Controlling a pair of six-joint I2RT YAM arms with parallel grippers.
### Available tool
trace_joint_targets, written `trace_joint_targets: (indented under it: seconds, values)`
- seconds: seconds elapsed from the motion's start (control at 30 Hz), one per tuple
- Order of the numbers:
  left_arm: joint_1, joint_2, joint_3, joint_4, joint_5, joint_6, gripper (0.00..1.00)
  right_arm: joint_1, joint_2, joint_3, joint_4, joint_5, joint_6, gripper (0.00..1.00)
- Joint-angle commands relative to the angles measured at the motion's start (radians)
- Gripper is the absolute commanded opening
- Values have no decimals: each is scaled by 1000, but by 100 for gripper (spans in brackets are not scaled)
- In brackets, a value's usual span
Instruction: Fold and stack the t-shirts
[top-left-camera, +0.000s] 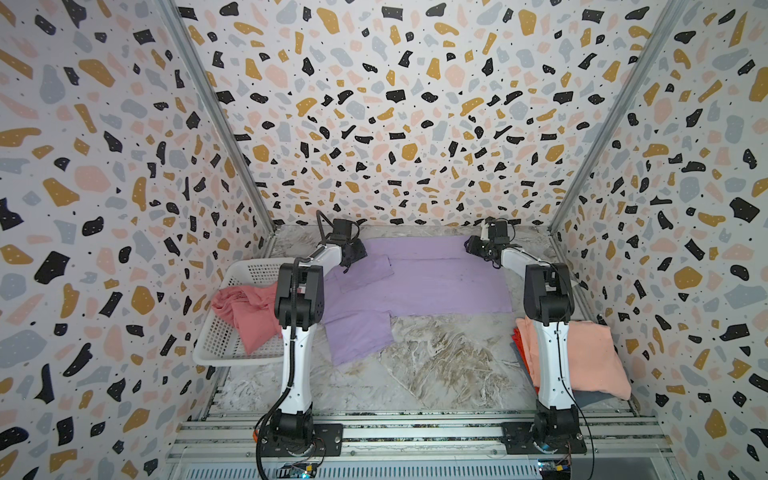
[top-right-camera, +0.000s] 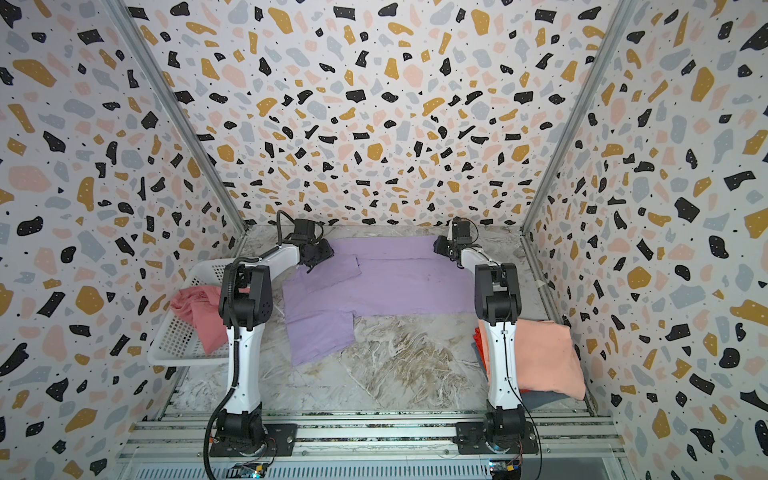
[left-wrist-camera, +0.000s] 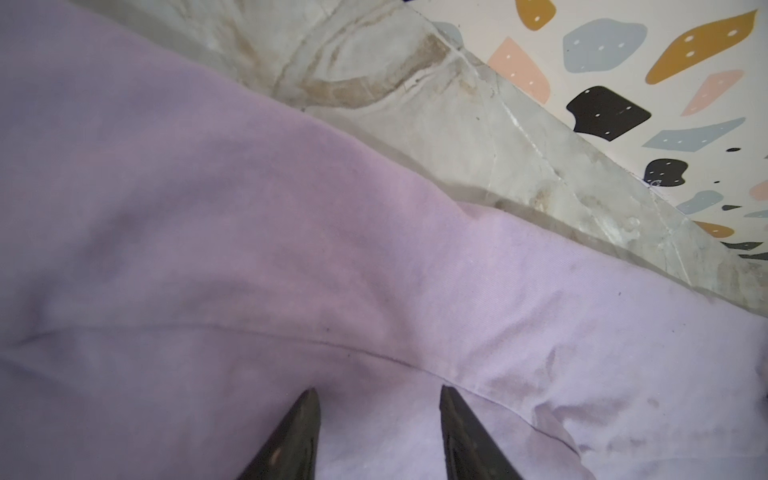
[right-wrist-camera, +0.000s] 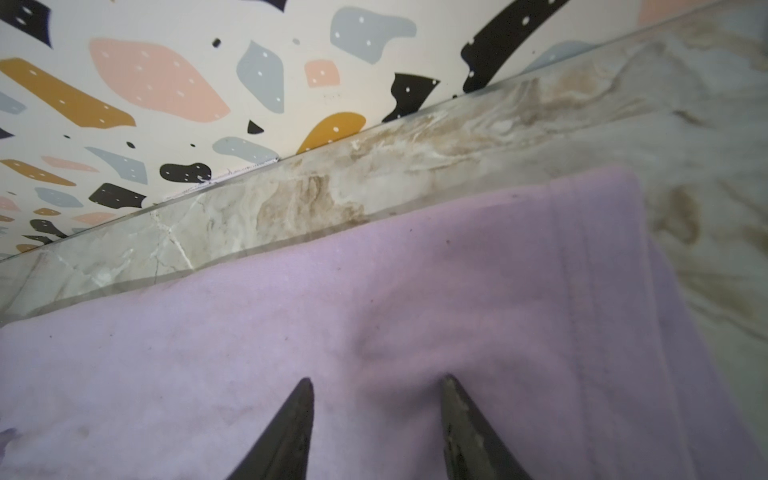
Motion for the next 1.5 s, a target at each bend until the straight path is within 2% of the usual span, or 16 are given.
trace_joint_targets:
  seconds: [0.0,0.13,0.2,0.33,0.57,0.77,0.87,0.97,1.13,1.27,1.37,1.47]
  values:
    - [2,-16,37,-32,63,18,50,-8,-78,28,-33,-15,-50,53]
    - [1,-133,25,-67,59,62,53,-15,-231,-93,-34,-1,-68,58]
    - [1,-207,-26,-102,39,69,54,-15,-319,-171,-70,37,-60,59]
    - [0,-391,-276,-143,3,57,53,-23,-473,-330,-198,110,-7,61]
    - [-28,-783,-777,-252,-169,-18,52,-87,-699,-651,-295,95,49,65]
    - [-120,-1039,-1073,-368,-254,-148,50,-127,-819,-806,-324,94,40,66]
    - [-180,-1132,-1175,-412,-306,-197,51,-141,-841,-840,-309,100,27,66]
    - [-188,-1213,-1252,-428,-316,-236,52,-165,-834,-839,-297,79,19,66]
    - [-189,-1271,-1333,-391,-264,-283,51,-204,-827,-830,-289,52,15,66]
    - [-188,-1234,-1370,-303,-170,-280,51,-216,-837,-850,-291,50,22,66]
    - [-188,-1206,-1373,-276,-142,-277,48,-220,-841,-863,-298,59,32,66]
    - [-189,-1183,-1375,-225,-136,-286,41,-220,-824,-859,-345,70,35,66]
